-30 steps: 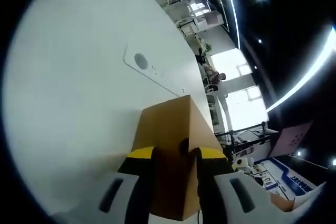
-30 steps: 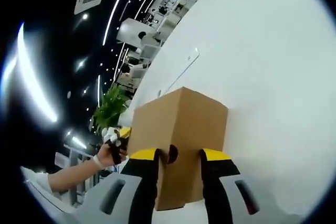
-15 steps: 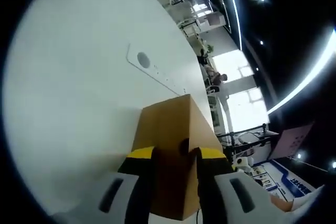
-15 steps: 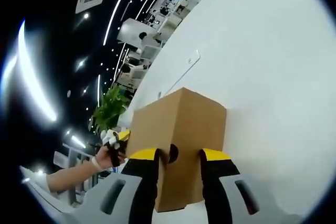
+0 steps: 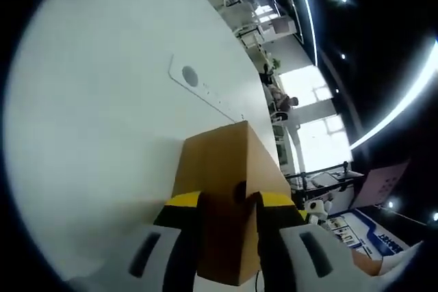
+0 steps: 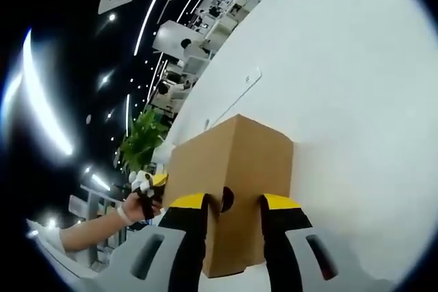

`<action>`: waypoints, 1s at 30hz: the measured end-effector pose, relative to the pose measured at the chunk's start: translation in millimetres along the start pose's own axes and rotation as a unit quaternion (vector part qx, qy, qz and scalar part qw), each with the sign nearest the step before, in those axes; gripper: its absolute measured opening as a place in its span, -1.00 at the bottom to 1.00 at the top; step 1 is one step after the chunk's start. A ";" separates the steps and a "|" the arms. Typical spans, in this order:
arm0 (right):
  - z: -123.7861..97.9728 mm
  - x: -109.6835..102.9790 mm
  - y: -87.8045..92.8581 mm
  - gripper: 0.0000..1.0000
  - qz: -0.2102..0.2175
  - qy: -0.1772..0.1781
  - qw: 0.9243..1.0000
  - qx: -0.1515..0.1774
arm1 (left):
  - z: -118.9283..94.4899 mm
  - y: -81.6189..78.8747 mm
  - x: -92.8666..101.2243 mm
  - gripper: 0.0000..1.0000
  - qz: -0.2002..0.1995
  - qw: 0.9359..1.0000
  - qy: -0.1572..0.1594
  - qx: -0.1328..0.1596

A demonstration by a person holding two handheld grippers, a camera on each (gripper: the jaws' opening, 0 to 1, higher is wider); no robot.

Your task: Operate the shoe box by opening the lid, removing the specified soft item, and placing it in the target area until the item is outside and the box remains undamaged.

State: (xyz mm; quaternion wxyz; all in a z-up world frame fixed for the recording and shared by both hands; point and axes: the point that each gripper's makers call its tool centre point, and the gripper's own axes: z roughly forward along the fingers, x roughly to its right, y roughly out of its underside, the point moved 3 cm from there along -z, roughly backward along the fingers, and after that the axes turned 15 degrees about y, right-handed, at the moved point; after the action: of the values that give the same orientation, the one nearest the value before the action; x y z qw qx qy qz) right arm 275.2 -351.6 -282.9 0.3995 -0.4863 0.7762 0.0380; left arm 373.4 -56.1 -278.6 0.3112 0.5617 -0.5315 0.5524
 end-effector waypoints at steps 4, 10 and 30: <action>1.2 -0.6 -2.6 -0.42 -0.008 0.004 1.000 -0.008 | -1.2 1.6 0.4 -0.40 0.001 1.000 -0.005 -0.009; 1.9 0.8 -3.5 -0.42 -0.003 0.002 1.000 -0.006 | -2.5 3.1 0.8 -0.40 -0.001 1.000 -0.009 -0.010; 4.6 -0.4 -10.9 -0.42 -0.019 0.006 1.000 -0.020 | -7.6 10.4 0.7 -0.40 -0.007 1.000 -0.005 0.003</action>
State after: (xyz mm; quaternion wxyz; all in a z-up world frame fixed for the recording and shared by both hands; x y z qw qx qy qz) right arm 286.5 -355.0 -282.2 0.3855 -0.5090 0.7684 0.0431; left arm 361.3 -51.6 -278.9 0.3101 0.5693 -0.5276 0.5490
